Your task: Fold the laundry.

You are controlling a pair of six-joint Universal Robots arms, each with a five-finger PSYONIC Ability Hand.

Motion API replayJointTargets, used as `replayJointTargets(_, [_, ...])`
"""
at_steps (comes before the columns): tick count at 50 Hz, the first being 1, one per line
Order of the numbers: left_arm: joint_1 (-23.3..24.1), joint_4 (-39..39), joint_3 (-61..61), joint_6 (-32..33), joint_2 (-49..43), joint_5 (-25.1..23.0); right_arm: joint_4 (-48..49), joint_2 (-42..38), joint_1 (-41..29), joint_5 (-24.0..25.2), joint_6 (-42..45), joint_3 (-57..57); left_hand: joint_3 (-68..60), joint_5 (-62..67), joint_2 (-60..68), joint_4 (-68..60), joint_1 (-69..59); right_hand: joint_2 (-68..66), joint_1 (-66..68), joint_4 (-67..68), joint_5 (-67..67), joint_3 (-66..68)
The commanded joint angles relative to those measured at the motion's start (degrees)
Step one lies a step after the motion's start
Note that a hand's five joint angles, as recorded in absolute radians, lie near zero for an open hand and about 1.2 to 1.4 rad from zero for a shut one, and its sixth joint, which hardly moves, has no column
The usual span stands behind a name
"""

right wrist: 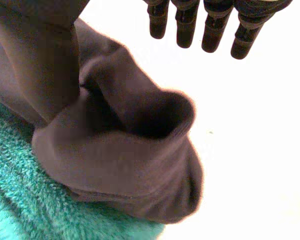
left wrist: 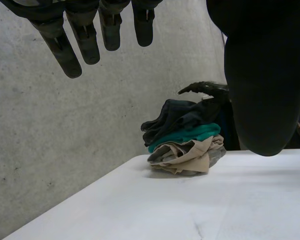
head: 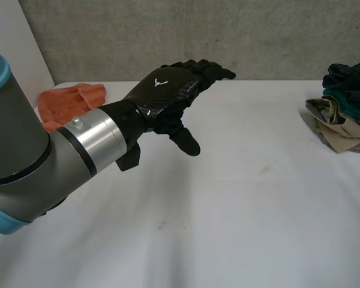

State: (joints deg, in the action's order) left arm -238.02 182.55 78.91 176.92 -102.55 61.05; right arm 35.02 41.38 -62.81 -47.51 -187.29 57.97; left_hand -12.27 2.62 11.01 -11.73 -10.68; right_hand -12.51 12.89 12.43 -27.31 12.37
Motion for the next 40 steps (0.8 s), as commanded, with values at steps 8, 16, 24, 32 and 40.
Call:
replayJointTargets(8, [0.36,0.00,-0.34,-0.43,4.81,-0.32,-16.91,22.16,7.00,-13.82,16.95,9.62,-1.31,0.96,2.56,-1.85,-2.90,2.51,-2.89,-2.43,27.31,-2.37])
replayJointTargets(16, [-0.43,0.00,-5.60,-0.61,9.30,3.01,-16.39,37.26,-0.79,-24.12,21.27,11.72,-4.17,3.82,5.42,-4.71,-5.76,2.51,-2.89,-2.43,27.31,-2.37])
replayJointTargets(24, [-13.50,0.44,-8.33,2.98,9.92,11.55,-4.18,45.28,-20.40,-18.15,25.74,28.76,-3.66,3.32,4.92,-4.20,-5.26,2.51,-2.89,-2.43,27.31,-2.37])
replayJointTargets(32, [-27.67,0.62,-8.51,14.32,-1.14,11.64,-3.90,45.90,-36.41,-16.74,39.01,47.40,-0.30,-0.05,1.56,-0.84,-1.89,2.51,-2.89,-2.43,27.31,-2.37])
replayJointTargets(40, [-35.32,4.83,-13.25,25.92,-20.56,11.20,-9.79,38.08,-42.31,-20.42,44.12,53.65,0.38,-0.72,0.88,-0.16,-1.22,2.51,-2.89,-2.43,27.31,-2.37])
